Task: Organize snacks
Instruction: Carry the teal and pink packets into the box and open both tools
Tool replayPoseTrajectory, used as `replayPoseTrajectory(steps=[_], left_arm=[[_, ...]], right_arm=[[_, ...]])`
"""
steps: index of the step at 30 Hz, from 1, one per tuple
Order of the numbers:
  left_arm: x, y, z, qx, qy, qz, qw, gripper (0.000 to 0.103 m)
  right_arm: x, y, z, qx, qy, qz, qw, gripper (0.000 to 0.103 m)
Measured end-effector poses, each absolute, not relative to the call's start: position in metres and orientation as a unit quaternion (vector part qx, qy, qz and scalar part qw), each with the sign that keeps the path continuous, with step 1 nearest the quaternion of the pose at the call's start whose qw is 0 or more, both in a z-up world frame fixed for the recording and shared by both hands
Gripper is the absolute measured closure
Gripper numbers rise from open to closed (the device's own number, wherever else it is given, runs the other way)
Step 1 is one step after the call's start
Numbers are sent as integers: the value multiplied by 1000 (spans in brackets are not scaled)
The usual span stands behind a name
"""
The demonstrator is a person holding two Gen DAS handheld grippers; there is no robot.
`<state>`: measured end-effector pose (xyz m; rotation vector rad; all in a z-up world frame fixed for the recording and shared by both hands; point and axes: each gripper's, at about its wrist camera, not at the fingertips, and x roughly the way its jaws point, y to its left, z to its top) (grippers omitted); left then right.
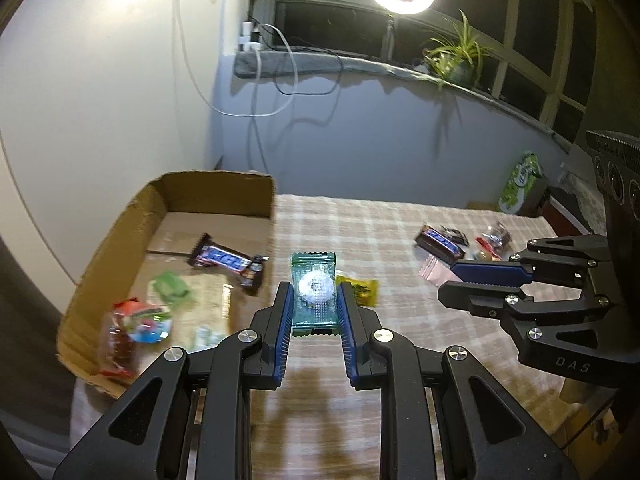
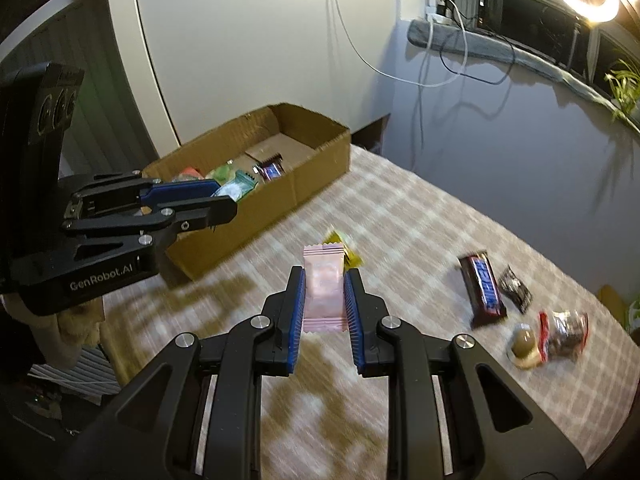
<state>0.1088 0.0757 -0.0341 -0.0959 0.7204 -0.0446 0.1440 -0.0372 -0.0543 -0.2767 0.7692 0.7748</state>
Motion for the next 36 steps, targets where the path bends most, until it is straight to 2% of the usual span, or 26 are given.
replayPoseTrajectory(steps=[16, 36], left_arm=[[116, 139, -34, -66, 347, 32, 935, 83], [129, 174, -48, -84, 360, 54, 928, 83]], right_arm=[[182, 47, -37, -133, 343, 403, 838, 82], [222, 113, -54, -149, 358, 423, 819, 82]])
